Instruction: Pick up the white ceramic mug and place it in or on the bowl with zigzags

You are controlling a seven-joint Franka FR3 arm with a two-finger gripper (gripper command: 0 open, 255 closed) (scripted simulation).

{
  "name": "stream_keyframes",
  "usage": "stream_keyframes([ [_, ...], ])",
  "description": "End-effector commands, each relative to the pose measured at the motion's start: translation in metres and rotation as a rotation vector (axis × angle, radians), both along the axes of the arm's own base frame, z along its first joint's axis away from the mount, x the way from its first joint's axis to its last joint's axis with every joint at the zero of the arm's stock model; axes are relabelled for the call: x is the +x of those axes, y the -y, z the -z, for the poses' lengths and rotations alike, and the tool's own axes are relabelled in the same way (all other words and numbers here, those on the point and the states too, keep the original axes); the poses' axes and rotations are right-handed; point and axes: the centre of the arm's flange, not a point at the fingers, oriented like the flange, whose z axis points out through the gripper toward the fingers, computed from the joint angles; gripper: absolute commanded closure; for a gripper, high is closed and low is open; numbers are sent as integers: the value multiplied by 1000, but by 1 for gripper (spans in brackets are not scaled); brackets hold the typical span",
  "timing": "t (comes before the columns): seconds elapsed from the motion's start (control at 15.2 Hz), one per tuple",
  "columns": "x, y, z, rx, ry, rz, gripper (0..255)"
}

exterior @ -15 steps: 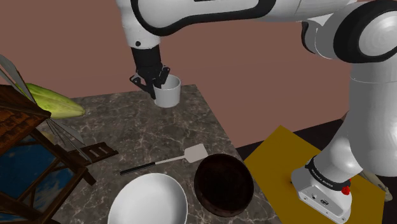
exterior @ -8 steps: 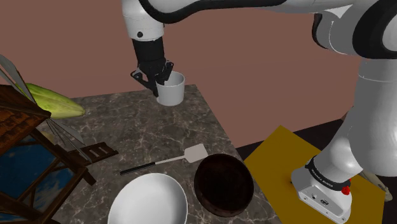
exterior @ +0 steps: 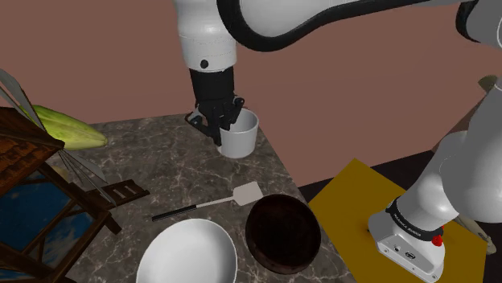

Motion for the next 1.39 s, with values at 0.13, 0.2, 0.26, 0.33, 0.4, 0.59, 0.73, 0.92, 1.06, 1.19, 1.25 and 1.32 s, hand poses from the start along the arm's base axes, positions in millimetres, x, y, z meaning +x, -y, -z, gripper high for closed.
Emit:
stream_keyframes([
  [0.13,-53,-2,0,-1,0,1,255],
  [0.2,-66,-3,-1,-1,0,1,255],
  [0.26,-79,-4,-1,-1,0,1,255],
  [0.33,-93,-5,-2,-1,0,1,255],
  [0.4,-106,-6,-2,-1,0,1,255],
  [0.59,-145,-9,-4,-1,0,1,255],
  [0.73,-171,-12,-5,-1,0,1,255],
  [0.92,-195,-13,0,-1,0,1,255],
  [1.06,-195,-13,10,-1,0,1,255],
  [1.19,-195,-13,21,-1,0,1,255],
  [1.25,-195,-13,26,-1,0,1,255],
  [1.32,-195,-13,31,-1,0,1,255],
])
